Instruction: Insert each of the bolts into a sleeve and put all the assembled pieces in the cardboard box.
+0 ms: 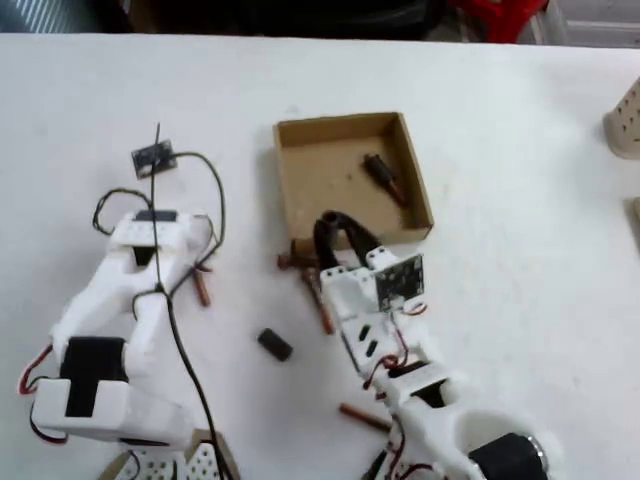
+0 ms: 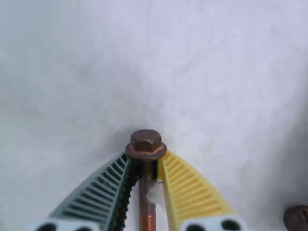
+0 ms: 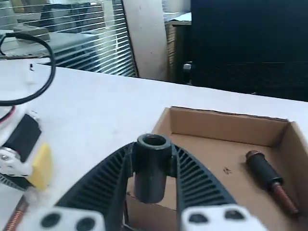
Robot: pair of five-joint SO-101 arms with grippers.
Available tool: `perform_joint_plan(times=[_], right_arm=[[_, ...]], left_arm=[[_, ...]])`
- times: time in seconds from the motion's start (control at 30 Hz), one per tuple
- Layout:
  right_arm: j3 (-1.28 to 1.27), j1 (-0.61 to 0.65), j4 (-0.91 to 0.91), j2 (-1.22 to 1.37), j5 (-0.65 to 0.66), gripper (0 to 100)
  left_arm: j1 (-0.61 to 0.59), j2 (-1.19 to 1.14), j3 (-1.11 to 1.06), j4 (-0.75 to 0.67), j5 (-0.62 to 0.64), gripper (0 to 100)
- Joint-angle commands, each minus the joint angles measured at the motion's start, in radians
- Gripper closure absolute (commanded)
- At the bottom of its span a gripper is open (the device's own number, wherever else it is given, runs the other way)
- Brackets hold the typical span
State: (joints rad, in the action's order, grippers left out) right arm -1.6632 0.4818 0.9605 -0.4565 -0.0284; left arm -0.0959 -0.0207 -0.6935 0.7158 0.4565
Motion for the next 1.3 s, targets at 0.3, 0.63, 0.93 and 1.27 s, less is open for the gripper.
perform_joint_plan(times=[0.3,0.63,0.93,1.27], right_arm=[[-0.006,0.147,0.033,-0.024,-0.031,98.4],[0.077,0.151,0.076,0.101,-0.071,98.4],[0.15,0.153,0.605,0.63,-0.066,98.4],[0.129,0.245,0.797,0.811,-0.069,98.4]], left_arm=[[-0.005,0.007,0.031,-0.029,-0.011,97],[-0.005,0.007,0.031,-0.029,-0.011,97],[-0.007,0.008,0.031,-0.029,-0.011,97],[-0.012,0.008,0.037,-0.049,-0.011,97]])
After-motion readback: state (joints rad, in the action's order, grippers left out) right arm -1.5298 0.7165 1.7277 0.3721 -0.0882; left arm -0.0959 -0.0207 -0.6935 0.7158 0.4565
